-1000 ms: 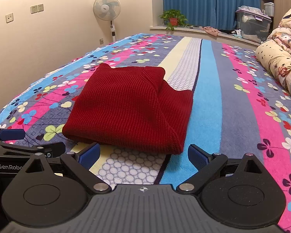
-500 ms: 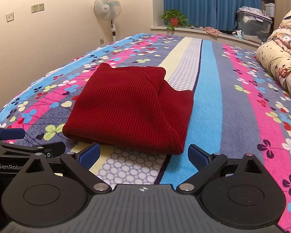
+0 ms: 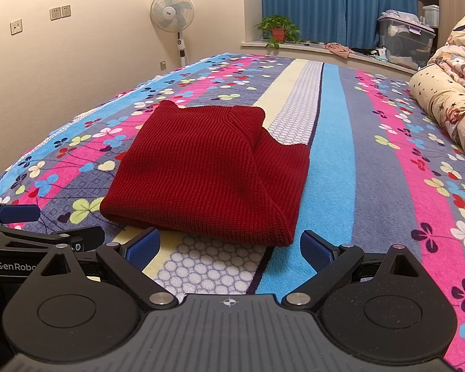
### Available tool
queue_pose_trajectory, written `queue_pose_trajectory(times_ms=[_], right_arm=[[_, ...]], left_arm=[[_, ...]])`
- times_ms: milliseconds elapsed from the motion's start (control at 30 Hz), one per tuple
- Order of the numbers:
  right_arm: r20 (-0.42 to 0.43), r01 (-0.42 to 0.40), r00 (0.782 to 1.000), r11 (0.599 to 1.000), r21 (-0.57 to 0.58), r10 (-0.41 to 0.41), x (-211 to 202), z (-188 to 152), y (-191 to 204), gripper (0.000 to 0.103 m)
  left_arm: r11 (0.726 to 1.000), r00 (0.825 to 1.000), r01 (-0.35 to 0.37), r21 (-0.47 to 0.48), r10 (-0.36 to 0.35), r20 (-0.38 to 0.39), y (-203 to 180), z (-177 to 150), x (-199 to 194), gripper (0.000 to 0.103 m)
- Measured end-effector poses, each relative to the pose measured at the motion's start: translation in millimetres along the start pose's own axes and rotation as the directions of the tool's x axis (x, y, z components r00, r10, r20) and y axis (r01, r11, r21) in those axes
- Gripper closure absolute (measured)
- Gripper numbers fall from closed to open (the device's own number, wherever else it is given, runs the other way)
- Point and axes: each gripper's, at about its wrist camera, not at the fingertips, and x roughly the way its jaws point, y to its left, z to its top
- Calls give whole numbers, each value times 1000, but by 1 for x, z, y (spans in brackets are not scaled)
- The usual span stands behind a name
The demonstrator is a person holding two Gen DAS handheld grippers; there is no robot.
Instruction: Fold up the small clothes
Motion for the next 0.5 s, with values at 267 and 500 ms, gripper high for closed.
queue_pose_trajectory(times_ms=[267, 500], right_arm=[[1, -2, 1000, 1000, -1, 2, 0, 0, 0, 6], [1, -4, 1000, 1000, -5, 4, 0, 0, 0, 6]], left_arm=[[1000, 1000, 0, -1, 0, -1, 1, 0, 0, 0], [1000, 1000, 1, 0, -1, 1, 4, 0, 0, 0]])
